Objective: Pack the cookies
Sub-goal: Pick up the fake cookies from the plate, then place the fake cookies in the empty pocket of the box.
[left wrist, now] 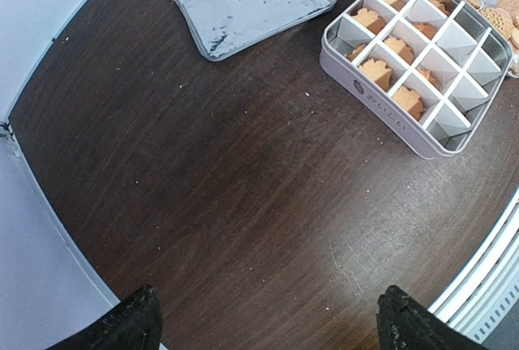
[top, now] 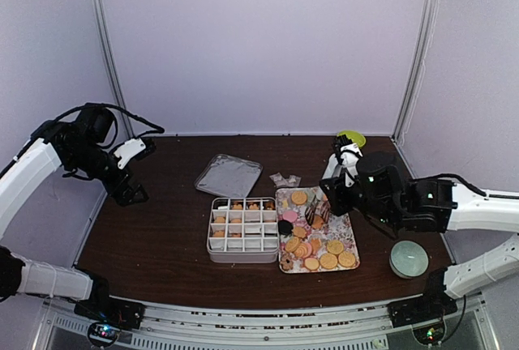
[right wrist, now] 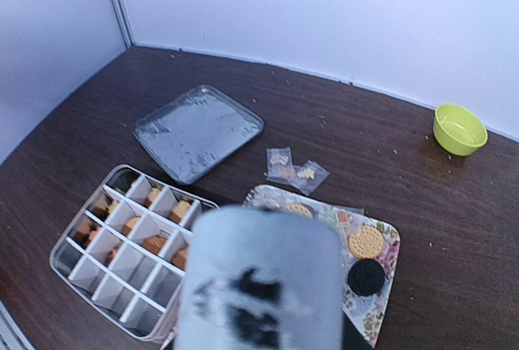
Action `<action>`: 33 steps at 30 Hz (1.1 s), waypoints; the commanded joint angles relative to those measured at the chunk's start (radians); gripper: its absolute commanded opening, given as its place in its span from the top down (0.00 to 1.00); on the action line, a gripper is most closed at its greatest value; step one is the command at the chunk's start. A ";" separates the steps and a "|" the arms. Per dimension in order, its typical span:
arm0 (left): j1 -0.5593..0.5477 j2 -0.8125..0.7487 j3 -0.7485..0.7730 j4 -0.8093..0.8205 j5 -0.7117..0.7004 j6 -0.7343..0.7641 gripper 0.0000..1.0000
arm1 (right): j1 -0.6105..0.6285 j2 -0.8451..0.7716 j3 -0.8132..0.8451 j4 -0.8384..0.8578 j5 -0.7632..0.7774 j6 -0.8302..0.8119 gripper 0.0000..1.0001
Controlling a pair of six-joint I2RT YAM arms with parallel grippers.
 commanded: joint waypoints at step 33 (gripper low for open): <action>0.106 0.007 -0.129 0.083 -0.001 0.003 0.02 | 0.119 0.468 0.368 0.238 -0.172 -0.102 0.73</action>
